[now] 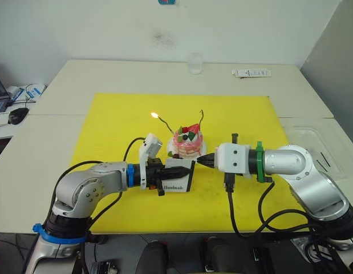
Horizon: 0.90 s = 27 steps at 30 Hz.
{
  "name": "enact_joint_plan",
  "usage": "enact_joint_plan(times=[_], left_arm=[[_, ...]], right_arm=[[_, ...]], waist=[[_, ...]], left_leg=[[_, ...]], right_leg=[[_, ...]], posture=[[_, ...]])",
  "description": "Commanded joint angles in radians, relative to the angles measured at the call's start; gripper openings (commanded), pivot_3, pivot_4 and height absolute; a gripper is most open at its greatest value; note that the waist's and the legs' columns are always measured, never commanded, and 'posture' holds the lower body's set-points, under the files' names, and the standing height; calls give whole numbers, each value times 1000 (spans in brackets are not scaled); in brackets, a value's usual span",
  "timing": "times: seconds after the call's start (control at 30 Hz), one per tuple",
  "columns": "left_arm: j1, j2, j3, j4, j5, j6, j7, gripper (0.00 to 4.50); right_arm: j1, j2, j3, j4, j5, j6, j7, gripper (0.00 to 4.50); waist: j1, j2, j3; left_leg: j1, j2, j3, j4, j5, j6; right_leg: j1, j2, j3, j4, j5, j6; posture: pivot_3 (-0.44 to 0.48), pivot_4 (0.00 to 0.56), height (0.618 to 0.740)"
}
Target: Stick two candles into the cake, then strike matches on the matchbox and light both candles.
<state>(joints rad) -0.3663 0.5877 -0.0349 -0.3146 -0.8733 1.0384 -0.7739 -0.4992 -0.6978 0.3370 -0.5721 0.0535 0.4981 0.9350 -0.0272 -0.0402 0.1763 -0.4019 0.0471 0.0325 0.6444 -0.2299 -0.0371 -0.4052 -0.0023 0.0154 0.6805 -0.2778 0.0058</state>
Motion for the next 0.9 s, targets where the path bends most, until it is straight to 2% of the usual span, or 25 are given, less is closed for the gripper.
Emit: enact_joint_plan(times=[0.03,0.37,0.57,0.9], left_arm=[[-14,-4,8,-33,-5,-8,0,0],[-21,-21,29,-34,-28,7,24,0],[-36,-41,81,8,-78,54,63,0],[-82,-88,137,55,-156,140,127,0]], right_arm=[[-12,-1,-2,-11,-17,-6,-9,14],[-6,-1,6,-7,-31,-22,0,14],[17,-28,-39,-56,8,0,18,14],[19,-12,25,-98,-9,68,-4,14]], waist=[[0,0,0],[0,0,0],[0,0,0],[-1,0,0]], left_leg=[[0,0,0,0,0,0],[0,0,0,0,0,0],[0,0,0,0,0,0],[0,0,0,0,0,0]], right_leg=[[0,0,0,0,0,0],[0,0,0,0,0,0],[0,0,0,0,0,0],[0,0,0,0,0,0]], posture=[[0,150,740],[0,150,740],[0,150,740],[0,150,740]])
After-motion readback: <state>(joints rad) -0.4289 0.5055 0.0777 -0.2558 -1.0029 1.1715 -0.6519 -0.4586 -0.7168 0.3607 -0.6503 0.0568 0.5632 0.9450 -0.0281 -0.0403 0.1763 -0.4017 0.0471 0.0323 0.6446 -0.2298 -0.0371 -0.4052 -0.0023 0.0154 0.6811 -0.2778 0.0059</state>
